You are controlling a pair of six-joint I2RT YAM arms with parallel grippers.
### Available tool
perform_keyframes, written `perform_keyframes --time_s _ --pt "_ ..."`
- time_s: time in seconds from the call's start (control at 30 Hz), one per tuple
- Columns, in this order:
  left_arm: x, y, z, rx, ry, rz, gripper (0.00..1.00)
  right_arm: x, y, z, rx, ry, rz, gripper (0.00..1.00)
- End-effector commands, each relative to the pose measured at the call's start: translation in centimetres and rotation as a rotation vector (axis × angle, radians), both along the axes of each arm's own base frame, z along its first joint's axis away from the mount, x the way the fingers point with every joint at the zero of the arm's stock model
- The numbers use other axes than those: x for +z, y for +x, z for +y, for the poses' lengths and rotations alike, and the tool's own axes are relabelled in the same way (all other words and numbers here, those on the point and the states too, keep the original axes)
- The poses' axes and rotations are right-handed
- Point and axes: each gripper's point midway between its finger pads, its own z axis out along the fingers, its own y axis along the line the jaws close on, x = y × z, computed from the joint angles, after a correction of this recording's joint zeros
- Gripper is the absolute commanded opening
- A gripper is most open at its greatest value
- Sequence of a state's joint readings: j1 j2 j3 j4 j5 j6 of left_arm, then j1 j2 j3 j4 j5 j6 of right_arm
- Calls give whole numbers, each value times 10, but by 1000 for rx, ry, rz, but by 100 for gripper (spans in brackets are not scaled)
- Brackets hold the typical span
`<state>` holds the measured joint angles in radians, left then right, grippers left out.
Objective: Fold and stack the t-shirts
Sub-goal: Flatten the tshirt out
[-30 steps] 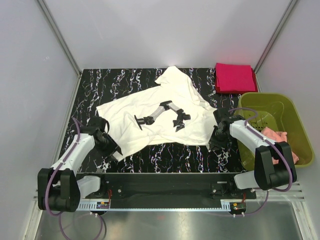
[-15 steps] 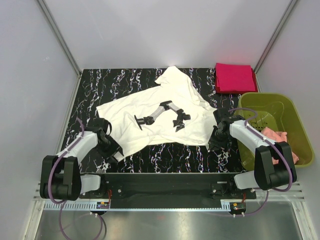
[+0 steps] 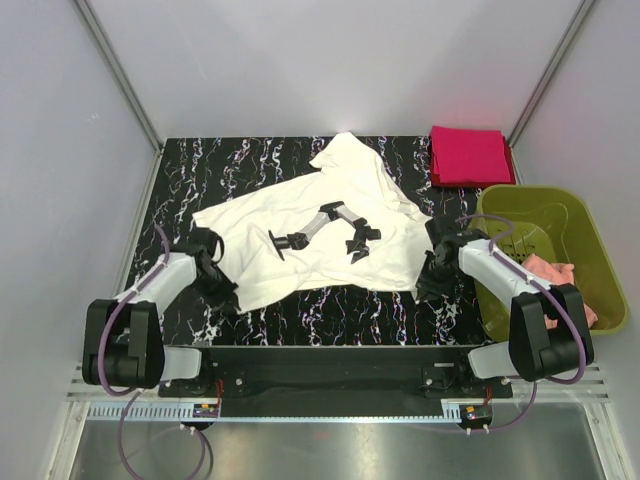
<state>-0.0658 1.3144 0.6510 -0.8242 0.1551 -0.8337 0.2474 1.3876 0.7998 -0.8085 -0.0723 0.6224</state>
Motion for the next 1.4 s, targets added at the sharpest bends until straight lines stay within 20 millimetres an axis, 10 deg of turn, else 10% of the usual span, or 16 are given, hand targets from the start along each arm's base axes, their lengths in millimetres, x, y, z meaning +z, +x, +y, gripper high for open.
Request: perform_keyframes --time_s 0.0,0.13,0.23,0.4,0.43,0.47,0.6,0.67,0.93,1.17,1.37 --pt "52 46 22 -46 128 -177 0 39 26 13 91 2 -121 0" --pt "155 108 54 -35 293 -426 0 74 66 12 148 -86 -218 0" --pt "218 148 75 -10 371 -567 0 106 120 8 166 -179 -304 0" --pt "336 226 106 50 422 -877 0 214 236 -10 -1 -166 -551 0" --pt "354 237 109 52 422 -922 0 208 262 -13 -21 -165 -546 0" --pt "372 246 113 47 436 -965 0 267 287 -17 -59 -141 -700 0" --pt "463 286 120 53 401 -1259 0 351 340 -32 -183 14 -982 0" --pt "494 296 107 19 325 -1416 0 398 346 -27 -189 130 -1129 0" --pt "514 266 88 -122 332 -1548 0 508 304 -10 -67 275 -1471 0" --pt "541 250 75 -147 286 -1632 0 554 253 -6 12 259 -1613 0" --pt "525 237 53 -188 164 -1639 0 576 215 -17 -24 222 -1679 0"
